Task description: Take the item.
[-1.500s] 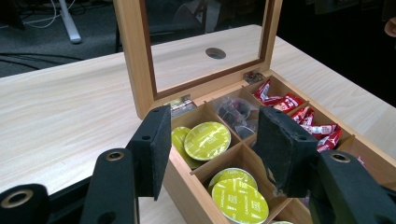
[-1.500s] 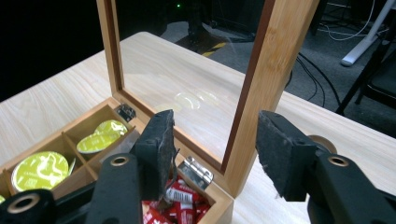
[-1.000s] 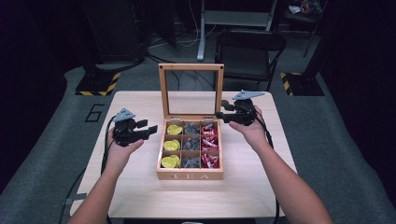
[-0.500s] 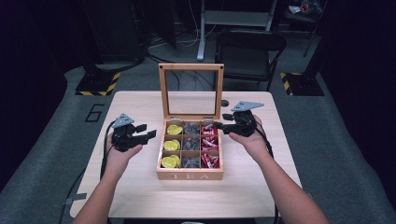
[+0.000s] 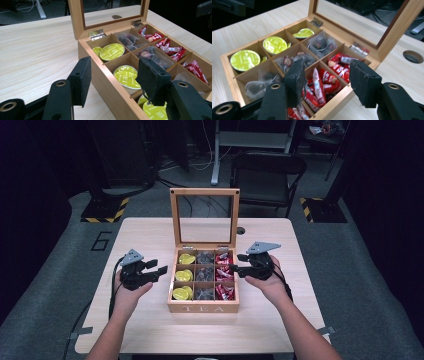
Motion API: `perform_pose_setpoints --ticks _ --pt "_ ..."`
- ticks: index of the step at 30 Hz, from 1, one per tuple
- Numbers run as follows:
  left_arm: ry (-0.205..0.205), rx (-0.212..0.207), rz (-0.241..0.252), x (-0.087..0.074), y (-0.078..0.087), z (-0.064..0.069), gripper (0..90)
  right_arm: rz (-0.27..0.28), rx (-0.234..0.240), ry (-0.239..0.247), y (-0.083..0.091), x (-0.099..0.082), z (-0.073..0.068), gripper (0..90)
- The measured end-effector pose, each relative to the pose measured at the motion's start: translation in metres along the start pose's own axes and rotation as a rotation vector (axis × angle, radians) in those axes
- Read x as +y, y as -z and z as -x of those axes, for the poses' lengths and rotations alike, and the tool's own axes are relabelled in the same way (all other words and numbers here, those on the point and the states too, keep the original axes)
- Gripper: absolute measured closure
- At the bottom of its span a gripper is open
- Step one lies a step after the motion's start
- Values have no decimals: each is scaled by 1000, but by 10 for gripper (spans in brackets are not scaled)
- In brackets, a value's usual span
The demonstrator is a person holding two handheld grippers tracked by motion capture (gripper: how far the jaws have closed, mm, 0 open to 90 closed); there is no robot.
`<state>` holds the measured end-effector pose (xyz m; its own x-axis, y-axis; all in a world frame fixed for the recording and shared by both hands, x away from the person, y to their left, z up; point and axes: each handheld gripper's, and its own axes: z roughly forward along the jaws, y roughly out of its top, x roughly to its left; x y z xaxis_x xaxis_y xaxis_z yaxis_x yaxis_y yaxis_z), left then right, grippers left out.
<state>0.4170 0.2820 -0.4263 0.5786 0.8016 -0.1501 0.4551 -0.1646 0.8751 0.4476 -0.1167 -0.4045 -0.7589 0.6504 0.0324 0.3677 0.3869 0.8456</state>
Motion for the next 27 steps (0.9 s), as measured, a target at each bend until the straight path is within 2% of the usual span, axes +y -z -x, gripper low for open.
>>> perform_pose_setpoints --ticks 5,9,18,27 --pt "12 10 -6 -6 0 -2 440 -33 11 9 -5 -10 -8 478" --pt "13 14 -9 -8 2 -3 438 -31 37 -4 -7 -16 -12 487" --pt "21 21 -12 -12 4 -4 436 -31 99 7 -17 -30 -24 483" --pt "11 25 -24 -15 2 -3 436 -35 120 5 -22 -38 -28 483"
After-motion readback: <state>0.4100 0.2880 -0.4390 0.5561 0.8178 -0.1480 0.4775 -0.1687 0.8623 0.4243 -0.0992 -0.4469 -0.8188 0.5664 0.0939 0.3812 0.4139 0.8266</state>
